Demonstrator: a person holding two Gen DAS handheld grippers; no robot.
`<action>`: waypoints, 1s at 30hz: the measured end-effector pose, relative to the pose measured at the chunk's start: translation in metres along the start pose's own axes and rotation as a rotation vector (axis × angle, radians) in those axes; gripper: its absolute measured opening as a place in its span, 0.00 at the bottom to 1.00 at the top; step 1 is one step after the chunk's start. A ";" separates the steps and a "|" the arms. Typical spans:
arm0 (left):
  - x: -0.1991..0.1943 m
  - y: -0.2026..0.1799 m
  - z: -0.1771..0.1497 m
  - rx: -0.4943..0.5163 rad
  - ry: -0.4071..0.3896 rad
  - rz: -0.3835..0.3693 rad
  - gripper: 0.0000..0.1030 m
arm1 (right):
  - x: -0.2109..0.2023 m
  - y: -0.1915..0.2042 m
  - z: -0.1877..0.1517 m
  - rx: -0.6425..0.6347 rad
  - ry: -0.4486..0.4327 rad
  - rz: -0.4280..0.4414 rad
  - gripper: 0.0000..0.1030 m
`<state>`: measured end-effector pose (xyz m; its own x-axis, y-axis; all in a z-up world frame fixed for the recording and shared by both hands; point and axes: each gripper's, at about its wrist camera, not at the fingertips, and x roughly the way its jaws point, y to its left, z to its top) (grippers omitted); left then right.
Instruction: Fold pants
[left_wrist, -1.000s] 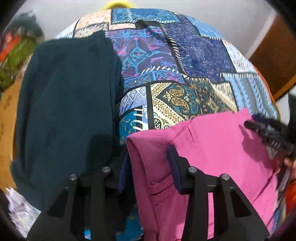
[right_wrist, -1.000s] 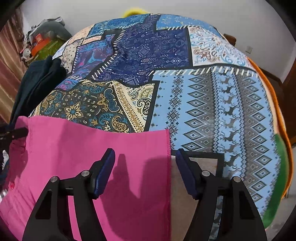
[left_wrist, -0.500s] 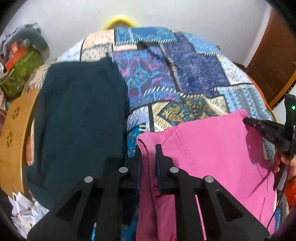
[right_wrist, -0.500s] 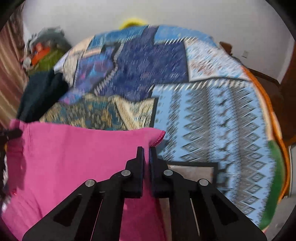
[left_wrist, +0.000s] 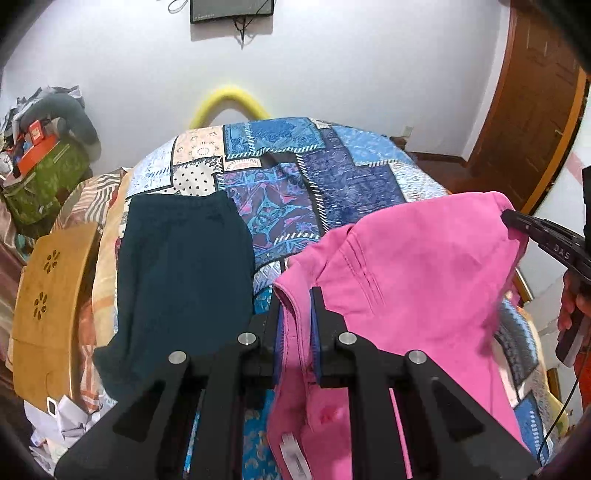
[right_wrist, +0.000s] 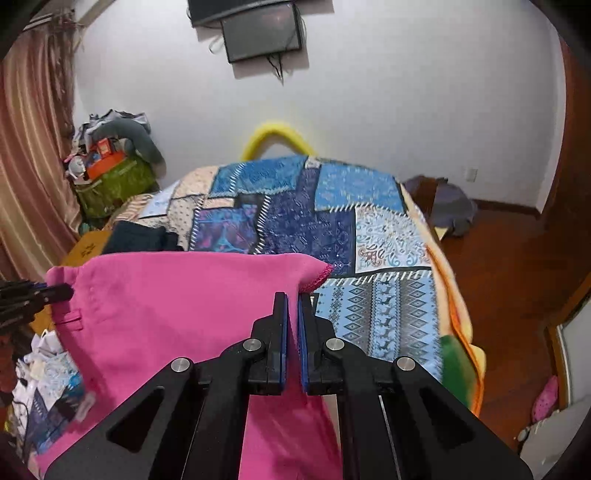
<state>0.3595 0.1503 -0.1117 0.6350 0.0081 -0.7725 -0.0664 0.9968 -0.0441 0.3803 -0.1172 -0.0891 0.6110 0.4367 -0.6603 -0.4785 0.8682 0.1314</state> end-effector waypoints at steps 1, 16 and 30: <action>-0.006 -0.002 -0.004 0.005 -0.001 -0.003 0.12 | -0.007 0.002 -0.003 -0.005 -0.003 0.002 0.04; -0.074 -0.028 -0.100 0.089 -0.024 -0.026 0.13 | -0.090 0.018 -0.095 0.059 -0.026 0.041 0.04; -0.067 -0.046 -0.197 0.165 0.131 -0.028 0.13 | -0.114 0.030 -0.204 0.104 0.099 0.014 0.05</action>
<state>0.1686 0.0884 -0.1824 0.5286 -0.0194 -0.8486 0.0834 0.9961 0.0291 0.1671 -0.1888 -0.1605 0.5374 0.4277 -0.7268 -0.4154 0.8843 0.2133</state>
